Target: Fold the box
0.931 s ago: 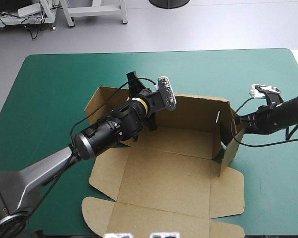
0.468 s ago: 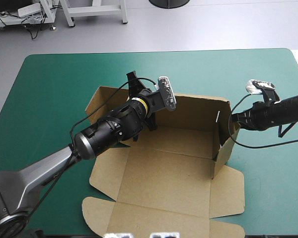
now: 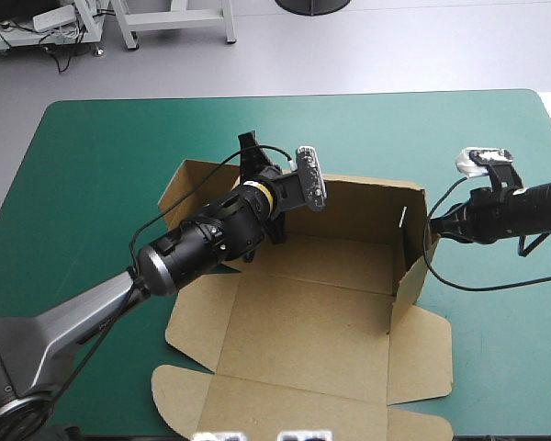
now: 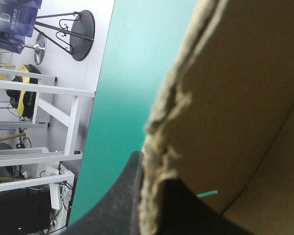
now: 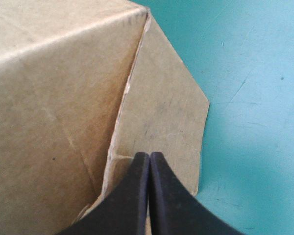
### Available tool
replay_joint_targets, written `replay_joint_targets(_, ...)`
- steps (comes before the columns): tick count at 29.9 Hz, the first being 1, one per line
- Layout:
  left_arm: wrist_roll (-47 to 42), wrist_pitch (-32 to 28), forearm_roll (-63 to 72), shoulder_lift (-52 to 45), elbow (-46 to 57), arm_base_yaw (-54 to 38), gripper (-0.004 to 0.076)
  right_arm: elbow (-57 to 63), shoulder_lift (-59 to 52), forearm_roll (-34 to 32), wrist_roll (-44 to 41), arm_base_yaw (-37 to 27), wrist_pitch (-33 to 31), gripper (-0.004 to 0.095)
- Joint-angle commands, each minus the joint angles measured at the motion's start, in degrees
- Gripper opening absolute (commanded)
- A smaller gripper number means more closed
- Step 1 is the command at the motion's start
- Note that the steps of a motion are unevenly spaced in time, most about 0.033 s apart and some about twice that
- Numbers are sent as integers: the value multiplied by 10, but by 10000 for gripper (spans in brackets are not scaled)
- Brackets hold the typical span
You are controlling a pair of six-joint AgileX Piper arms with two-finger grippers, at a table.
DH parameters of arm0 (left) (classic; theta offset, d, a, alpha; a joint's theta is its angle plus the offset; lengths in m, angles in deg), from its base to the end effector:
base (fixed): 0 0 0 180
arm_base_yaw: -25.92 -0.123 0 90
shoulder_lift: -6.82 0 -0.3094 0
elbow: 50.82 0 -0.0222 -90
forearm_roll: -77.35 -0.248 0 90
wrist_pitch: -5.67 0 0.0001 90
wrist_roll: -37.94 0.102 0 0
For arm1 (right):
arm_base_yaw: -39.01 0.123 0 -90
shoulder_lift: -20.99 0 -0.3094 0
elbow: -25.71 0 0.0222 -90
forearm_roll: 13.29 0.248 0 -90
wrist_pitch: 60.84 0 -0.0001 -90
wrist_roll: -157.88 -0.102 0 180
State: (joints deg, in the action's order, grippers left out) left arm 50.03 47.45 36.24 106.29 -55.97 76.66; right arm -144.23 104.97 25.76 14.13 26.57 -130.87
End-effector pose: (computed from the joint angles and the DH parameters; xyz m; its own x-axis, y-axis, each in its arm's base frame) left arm 0.2699 -0.2596 0.3748 0.0627 0.9303 -0.3614 0.6152 0.2491 0.7479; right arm 0.2531 0.0060 0.3586 -0.8402 -0.1072 -0.5316 -0.3549 0.8499 0.3895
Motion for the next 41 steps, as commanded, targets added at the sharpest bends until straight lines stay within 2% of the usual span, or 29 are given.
replay_joint_targets(1,-5,0,-2,-25,-15,2,-10,20,-20,28,19,0,22,-17)
replay_joint_targets(6,36,8,-4,-23,-15,2,-10,84,-29,32,44,0,74,-17)
replay_joint_targets(11,57,10,-7,-20,-12,2,-10,90,-29,39,52,0,79,-17)
replay_joint_targets(19,151,47,-9,-13,-10,2,-10,90,-29,42,69,0,80,-17)
replay_joint_targets(34,178,56,-19,1,-10,2,-10,91,-29,34,86,0,83,-17)
replay_joint_targets(39,178,56,-19,4,-10,2,-10,91,-29,-11,95,0,88,-5)
replay_joint_targets(41,178,56,-19,4,-10,2,-10,91,-29,-24,84,0,94,31)
